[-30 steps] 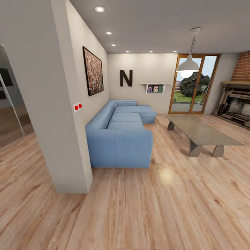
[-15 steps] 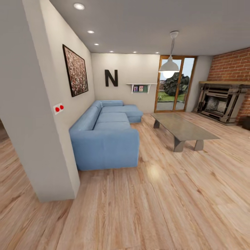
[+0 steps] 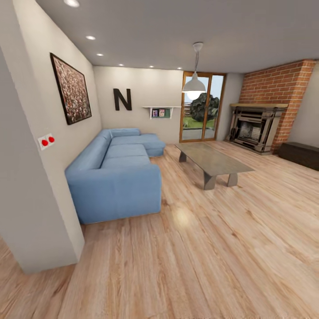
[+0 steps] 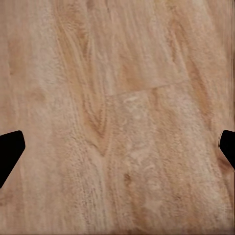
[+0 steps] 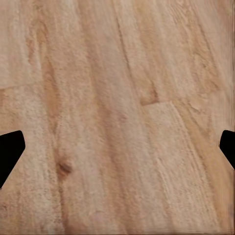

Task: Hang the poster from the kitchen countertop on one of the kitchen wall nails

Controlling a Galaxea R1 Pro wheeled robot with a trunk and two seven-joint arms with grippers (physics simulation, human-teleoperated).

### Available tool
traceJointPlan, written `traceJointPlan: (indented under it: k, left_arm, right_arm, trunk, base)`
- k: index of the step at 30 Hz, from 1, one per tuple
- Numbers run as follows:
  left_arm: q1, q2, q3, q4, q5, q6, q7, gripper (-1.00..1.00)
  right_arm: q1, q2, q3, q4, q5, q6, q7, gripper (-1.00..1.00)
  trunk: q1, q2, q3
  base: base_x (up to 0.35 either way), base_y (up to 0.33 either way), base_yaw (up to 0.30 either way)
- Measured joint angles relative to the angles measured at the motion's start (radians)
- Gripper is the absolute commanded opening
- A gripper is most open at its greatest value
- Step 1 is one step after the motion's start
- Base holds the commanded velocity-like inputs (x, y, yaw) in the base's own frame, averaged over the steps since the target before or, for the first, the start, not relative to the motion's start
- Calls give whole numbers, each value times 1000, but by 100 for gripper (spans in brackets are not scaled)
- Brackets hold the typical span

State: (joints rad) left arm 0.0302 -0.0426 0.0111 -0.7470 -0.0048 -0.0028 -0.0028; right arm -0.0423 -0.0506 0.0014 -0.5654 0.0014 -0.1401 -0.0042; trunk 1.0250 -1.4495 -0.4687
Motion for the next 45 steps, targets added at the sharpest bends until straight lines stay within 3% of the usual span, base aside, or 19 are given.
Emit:
traceJointPlan:
  k: [20, 29, 45]
  left_arm:
    - [0, 0, 0, 0, -1, 0, 0, 100]
    - [0, 0, 0, 15, -1, 1, 1, 100]
    - [0, 0, 0, 15, -1, 1, 1, 100]
  right_arm:
    - [0, 0, 0, 0, 0, 0, 0, 100]
    - [0, 0, 0, -3, 3, 3, 1, 100]
    - [0, 0, 0, -3, 3, 2, 1, 100]
  trunk:
    - [0, 0, 0]
    - [0, 0, 0]
    - [0, 0, 0]
  base:
    - [0, 0, -267]
    - [18, -15, -85]
    - [146, -222, -286]
